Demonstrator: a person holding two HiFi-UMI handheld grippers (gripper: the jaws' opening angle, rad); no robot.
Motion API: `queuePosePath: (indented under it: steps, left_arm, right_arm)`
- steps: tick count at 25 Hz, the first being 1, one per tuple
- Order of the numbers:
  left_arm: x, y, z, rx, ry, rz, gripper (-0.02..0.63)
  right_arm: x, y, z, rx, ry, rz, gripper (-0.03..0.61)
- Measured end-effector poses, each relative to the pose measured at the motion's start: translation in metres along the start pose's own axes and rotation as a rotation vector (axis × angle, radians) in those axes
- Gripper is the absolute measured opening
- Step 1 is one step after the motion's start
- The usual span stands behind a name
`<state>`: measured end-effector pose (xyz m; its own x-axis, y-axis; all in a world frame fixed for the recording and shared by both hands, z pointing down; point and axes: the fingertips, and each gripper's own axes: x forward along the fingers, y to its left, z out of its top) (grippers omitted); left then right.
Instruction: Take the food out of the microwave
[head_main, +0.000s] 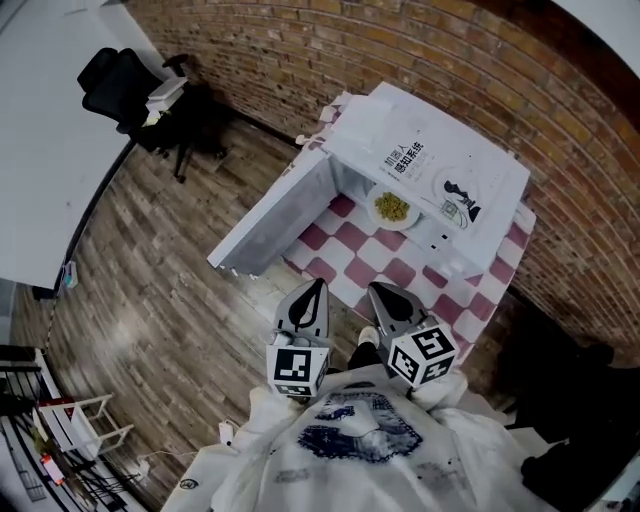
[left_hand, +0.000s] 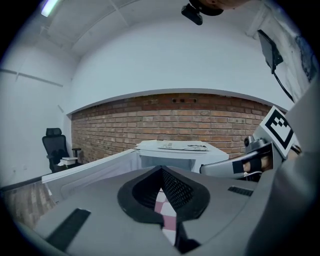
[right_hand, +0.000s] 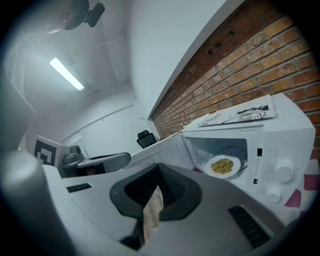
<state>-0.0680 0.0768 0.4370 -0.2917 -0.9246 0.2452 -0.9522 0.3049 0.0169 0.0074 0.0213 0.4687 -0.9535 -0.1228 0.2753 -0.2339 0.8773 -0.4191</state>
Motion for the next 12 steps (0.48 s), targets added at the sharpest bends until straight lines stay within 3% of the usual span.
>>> queuePosePath:
  steps: [12]
  left_arm:
    - [0.062, -0.03, 0.013, 0.011, 0.026, -0.166, 0.008]
  right_arm:
    - [-0.005, -0.05, 0.02, 0.048, -0.053, -0.123, 0.014]
